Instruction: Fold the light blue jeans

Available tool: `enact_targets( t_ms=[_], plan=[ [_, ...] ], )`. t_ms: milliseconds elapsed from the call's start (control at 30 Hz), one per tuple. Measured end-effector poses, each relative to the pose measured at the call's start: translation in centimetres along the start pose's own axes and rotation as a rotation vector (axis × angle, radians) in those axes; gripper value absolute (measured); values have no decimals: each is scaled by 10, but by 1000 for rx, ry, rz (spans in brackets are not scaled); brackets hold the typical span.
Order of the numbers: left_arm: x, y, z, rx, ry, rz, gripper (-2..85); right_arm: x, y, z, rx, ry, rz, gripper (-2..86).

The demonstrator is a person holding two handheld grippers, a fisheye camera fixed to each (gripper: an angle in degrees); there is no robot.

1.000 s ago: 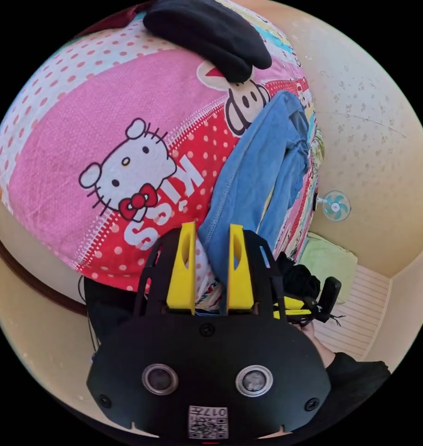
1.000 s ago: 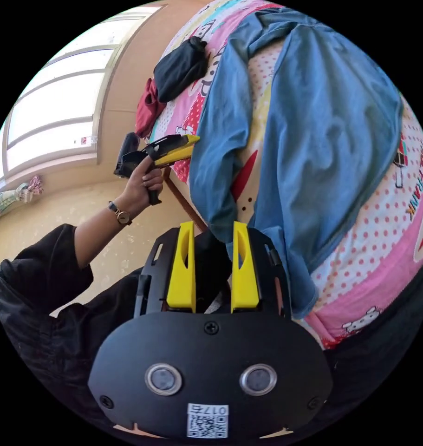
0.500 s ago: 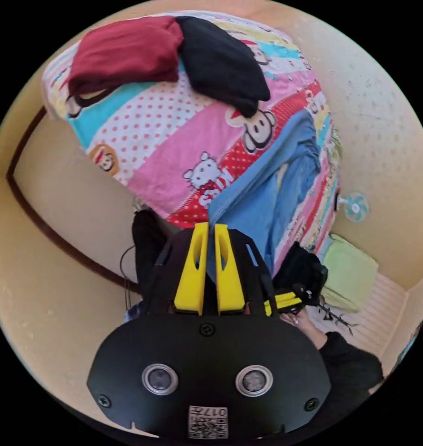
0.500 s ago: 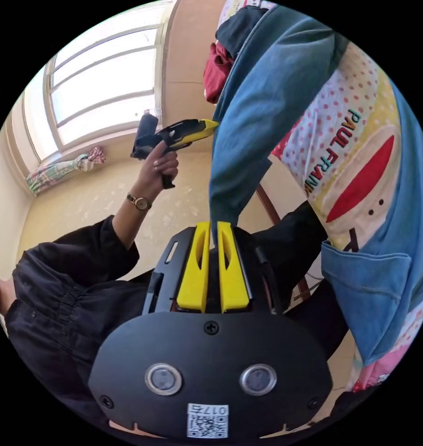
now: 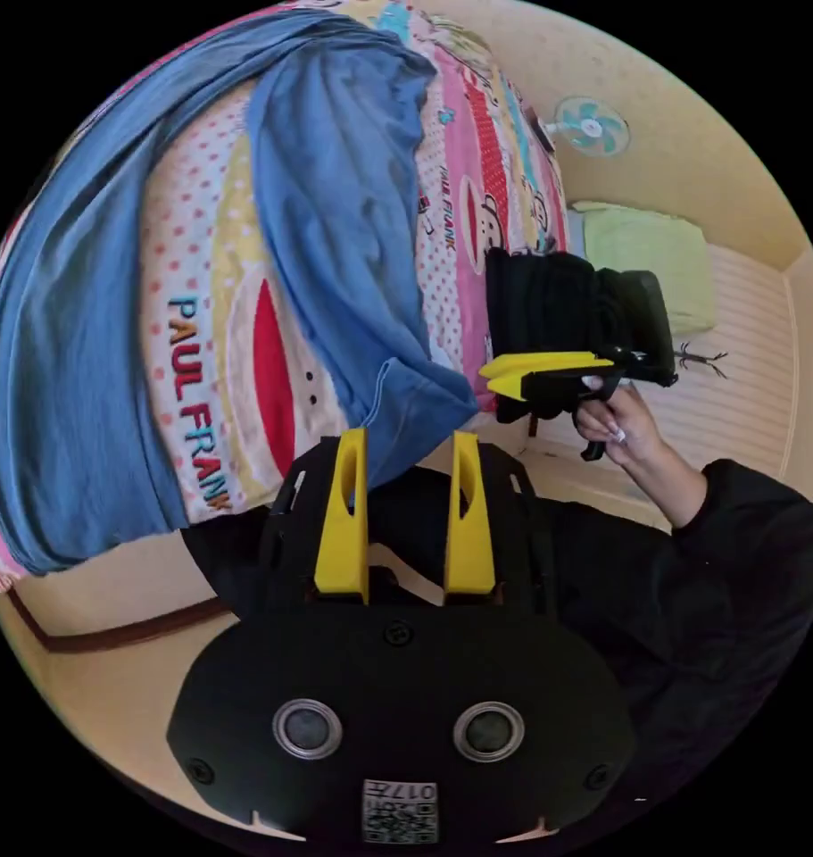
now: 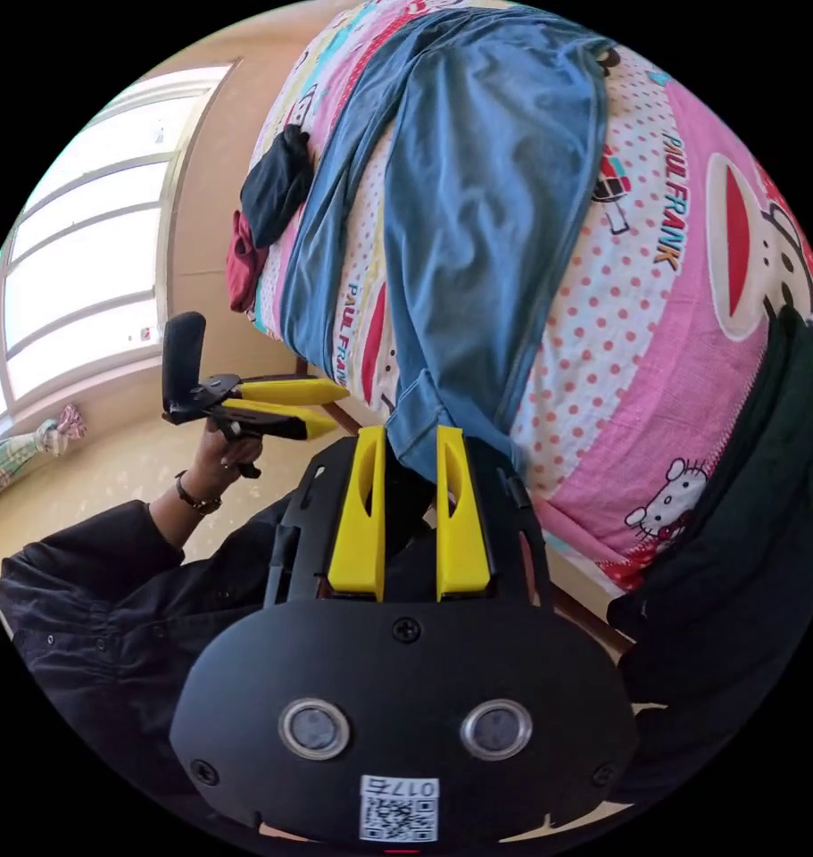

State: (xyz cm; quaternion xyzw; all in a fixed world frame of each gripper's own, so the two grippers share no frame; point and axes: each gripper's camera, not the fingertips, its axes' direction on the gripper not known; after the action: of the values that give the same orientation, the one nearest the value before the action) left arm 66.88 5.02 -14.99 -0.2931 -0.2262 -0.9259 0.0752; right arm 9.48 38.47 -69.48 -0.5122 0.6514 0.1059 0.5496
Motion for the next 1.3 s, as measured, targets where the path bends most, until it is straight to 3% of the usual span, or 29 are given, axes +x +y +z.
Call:
enact_targets(
  t_ms=[67,233,400,467,533,767,933,1100,1300],
  plan=[
    [41,-21,33,-105,-130,191,136,4,9,-10,21,2,18,88],
    [73,-39,84,-280,-396,399,157,7,36,-28,68,-18,40,87],
    [66,-41,140,-430,-307,329,151,11,58,-32,80,-56,66,87],
    [66,-29,147,-403,-356,238,107,12,63,-33,80,-81,74,87],
    [64,-16,143,-415,-288,152,65,10,69,-37,89,-99,68,86],
    [85,105,63,-176,40,-50,41,-5,63,-52,87,-48,17,88],
    [136,181,3,10,161,-99,40,-8,21,-76,171,-77,8,103],
    [166,221,-27,165,292,-193,40,12,-81,-122,314,-200,67,133],
    [190,255,-65,290,357,-274,41,55,-199,-159,468,-187,206,141]
  ],
)
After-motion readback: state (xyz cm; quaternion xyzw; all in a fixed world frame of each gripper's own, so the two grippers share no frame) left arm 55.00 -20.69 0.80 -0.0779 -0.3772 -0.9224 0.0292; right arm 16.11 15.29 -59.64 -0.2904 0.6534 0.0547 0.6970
